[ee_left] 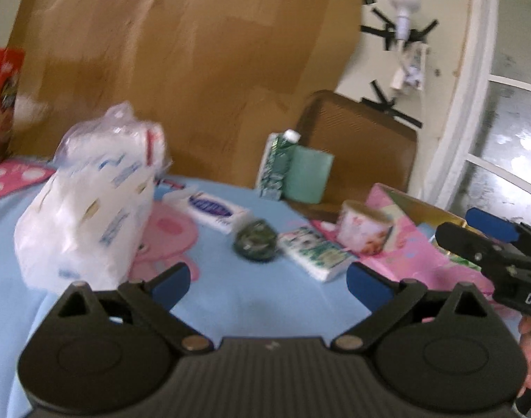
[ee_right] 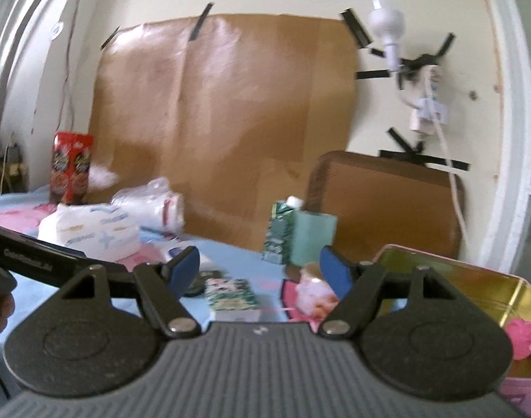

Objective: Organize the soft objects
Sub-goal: 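Move the right tool to the green-patterned tissue pack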

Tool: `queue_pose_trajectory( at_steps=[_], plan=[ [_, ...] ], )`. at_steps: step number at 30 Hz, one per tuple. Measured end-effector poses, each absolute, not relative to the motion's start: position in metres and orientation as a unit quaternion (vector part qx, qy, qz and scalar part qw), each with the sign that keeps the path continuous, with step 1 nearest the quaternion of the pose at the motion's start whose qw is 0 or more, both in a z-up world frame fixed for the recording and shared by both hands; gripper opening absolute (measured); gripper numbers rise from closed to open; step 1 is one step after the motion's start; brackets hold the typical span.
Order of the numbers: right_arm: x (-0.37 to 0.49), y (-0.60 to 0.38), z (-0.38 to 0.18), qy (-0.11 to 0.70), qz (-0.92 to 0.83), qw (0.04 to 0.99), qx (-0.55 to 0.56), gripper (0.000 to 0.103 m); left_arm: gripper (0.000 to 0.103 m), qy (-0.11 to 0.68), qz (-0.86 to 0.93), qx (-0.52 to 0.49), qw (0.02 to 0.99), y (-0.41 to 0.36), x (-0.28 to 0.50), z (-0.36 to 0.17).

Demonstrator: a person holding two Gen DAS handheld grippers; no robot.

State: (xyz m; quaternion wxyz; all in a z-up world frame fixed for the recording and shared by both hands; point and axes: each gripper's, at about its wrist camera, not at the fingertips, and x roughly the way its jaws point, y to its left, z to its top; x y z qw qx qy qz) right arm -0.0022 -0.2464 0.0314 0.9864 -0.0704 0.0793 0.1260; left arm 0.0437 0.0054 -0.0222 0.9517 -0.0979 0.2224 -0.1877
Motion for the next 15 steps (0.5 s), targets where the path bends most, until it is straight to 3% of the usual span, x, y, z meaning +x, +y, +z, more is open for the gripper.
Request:
queue_pose_trajectory(
  at_steps=[9,15],
  plan=[
    [0.024,-0.218,0.02,0.128,0.144,0.977,-0.094,0.068,0.1,0.237,-0.2,-0.139,0.941,0.02,0.05,-0.033],
    [0.058,-0.202,0.009,0.18,0.153,0.966,-0.101,0.068,0.1,0.239,-0.202,-0.151,0.938,0.023,0.051,-0.034]
  ],
)
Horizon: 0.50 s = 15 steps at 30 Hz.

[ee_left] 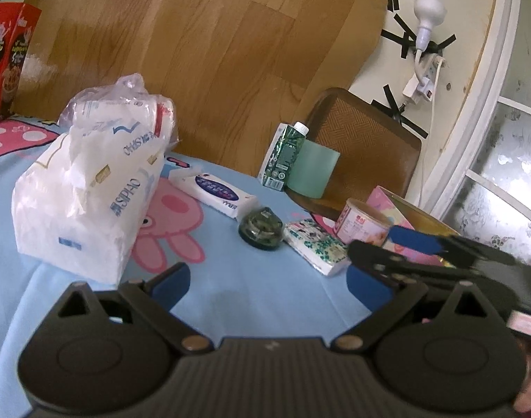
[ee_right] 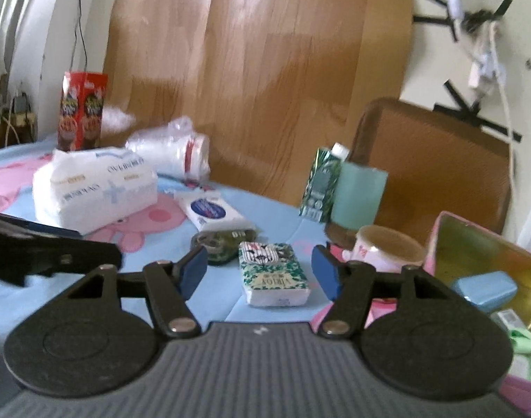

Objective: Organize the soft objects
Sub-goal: 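Move the right tool to the green-patterned tissue pack, then close the right gripper on the green tissue pack and lift it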

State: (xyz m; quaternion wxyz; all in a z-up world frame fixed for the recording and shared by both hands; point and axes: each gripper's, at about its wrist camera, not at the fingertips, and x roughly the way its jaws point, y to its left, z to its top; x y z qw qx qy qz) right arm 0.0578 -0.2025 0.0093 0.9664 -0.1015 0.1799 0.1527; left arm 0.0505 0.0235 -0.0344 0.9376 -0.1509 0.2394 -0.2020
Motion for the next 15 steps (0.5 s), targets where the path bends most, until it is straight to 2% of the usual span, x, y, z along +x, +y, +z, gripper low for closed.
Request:
queue_pose_trajectory(
  at_steps=[8,9,12,15],
  plan=[
    [0.124,-0.206,-0.012,0.285,0.119,0.951,-0.03,0.077,0.1,0.244,-0.205,-0.156,0.935,0.024,0.053,-0.036],
    [0.127,-0.206,-0.016,0.292,0.119,0.948,-0.029,0.076,0.1,0.245,-0.206,-0.155,0.935,0.023,0.053,-0.036],
    [0.13,-0.205,-0.025,0.31,0.133,0.941,-0.031,0.059,0.1,0.246,-0.207,-0.155,0.934,0.023,0.054,-0.036],
    [0.117,-0.209,-0.024,0.306,0.146,0.941,-0.018,0.058,0.1,0.25,-0.208,-0.157,0.933,0.024,0.055,-0.036]
  ],
)
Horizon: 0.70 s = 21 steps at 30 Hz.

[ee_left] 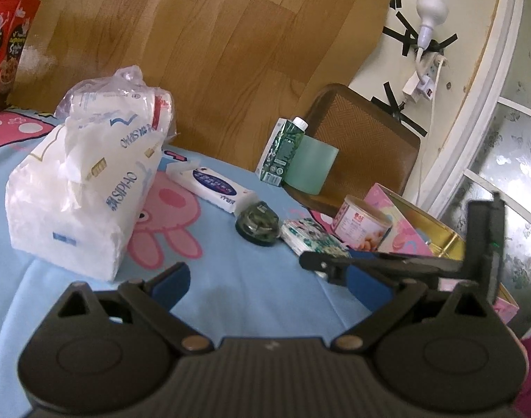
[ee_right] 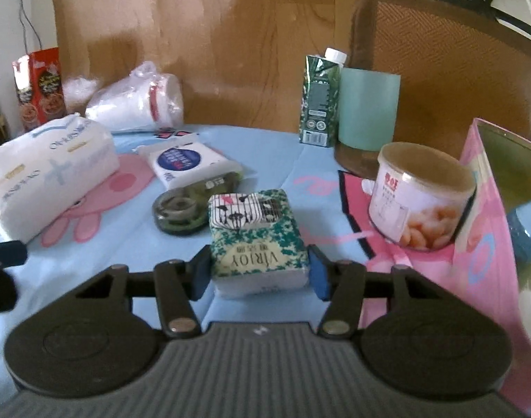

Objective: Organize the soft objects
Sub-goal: 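Close the right gripper on the green tissue pack and lift it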

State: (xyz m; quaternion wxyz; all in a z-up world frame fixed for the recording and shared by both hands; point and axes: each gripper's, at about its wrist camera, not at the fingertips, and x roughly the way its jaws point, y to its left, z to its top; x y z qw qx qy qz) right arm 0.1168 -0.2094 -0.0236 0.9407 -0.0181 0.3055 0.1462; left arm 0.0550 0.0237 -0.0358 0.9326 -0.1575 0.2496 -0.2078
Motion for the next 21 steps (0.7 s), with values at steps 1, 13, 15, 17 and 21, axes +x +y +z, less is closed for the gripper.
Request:
queue_pose_trajectory(
  at_steps=[1,13,15,17,21],
  plan=[
    [0.11,-0.21,-0.023,0.305,0.152,0.94,-0.017,0.058,0.1,0.251,-0.208,-0.159,0.932,0.024,0.056,-0.036],
    [0.006,-0.201,-0.022,0.279,0.265,0.919,-0.079,0.058,0.1,0.266,-0.201,-0.161,0.929,0.024,0.059,-0.039],
    [-0.007,-0.2,-0.023,0.273,0.278,0.917,-0.088,0.058,0.1,0.268,-0.199,-0.159,0.929,0.023,0.059,-0.039],
    [-0.015,-0.199,-0.025,0.269,0.28,0.917,-0.092,0.06,0.1,0.27,-0.196,-0.155,0.93,0.022,0.059,-0.039],
    [-0.017,-0.206,-0.03,0.266,0.274,0.921,-0.076,0.069,0.1,0.276,-0.192,-0.14,0.931,0.017,0.059,-0.039]
  ],
)
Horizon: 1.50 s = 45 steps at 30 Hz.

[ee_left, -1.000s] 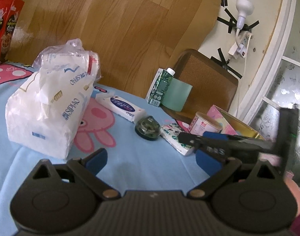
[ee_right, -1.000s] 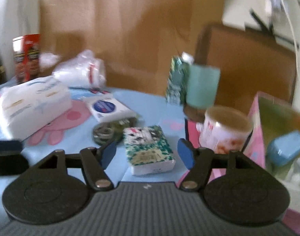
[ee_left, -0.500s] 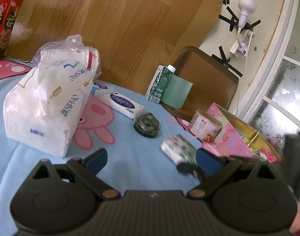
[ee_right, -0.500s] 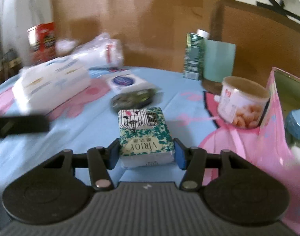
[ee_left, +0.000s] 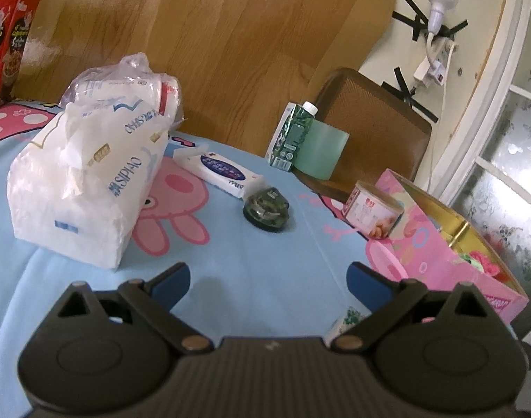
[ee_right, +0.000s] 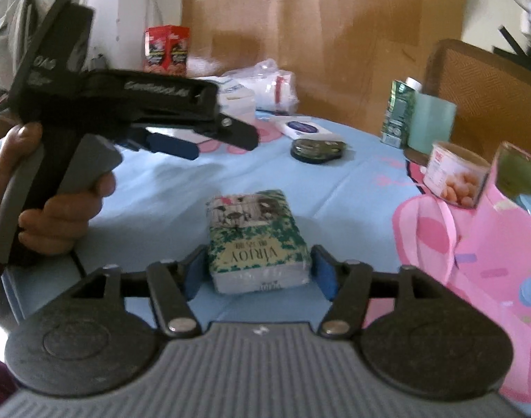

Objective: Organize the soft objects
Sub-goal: 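Close the right gripper on the green tissue pack and lift it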

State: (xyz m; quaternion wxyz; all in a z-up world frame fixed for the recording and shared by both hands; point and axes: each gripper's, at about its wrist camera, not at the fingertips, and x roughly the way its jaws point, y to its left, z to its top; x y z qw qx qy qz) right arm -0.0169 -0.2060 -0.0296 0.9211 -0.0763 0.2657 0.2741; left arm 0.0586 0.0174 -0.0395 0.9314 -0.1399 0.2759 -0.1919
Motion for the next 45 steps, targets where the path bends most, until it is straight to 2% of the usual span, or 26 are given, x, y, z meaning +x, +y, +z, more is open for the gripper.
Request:
queue_pose_trajectory(
  at_steps=[9,19,26,29,33,37,40,45],
  plan=[
    [-0.014,-0.213,-0.033,0.273,0.275,0.921,-0.045,0.07,0.103,0.271,-0.171,-0.109,0.941,0.009,0.051,-0.037],
    [-0.016,-0.217,-0.033,0.269,0.284,0.919,-0.037,0.07,0.102,0.304,-0.154,-0.146,0.929,0.019,0.048,-0.042],
    [-0.017,-0.218,-0.033,0.271,0.286,0.919,-0.029,0.07,0.102,0.306,-0.137,-0.127,0.933,0.012,0.031,-0.043],
    [-0.016,-0.215,-0.032,0.275,0.283,0.918,-0.035,0.073,0.102,0.312,-0.125,-0.115,0.935,0.009,0.025,-0.042],
    [-0.015,-0.207,-0.032,0.279,0.282,0.916,-0.055,0.083,0.102,0.329,-0.119,-0.122,0.929,0.011,0.021,-0.04],
    [-0.008,-0.208,-0.032,0.281,0.282,0.916,-0.051,0.083,0.102,0.347,-0.134,-0.149,0.916,0.016,0.019,-0.037],
    [-0.007,-0.209,-0.032,0.281,0.283,0.916,-0.046,0.083,0.094,0.361,-0.164,-0.189,0.898,0.02,0.019,-0.035],
    [-0.008,-0.211,-0.032,0.279,0.29,0.914,-0.04,0.08,0.072,0.389,-0.212,-0.223,0.868,0.007,0.026,-0.037]
  ],
)
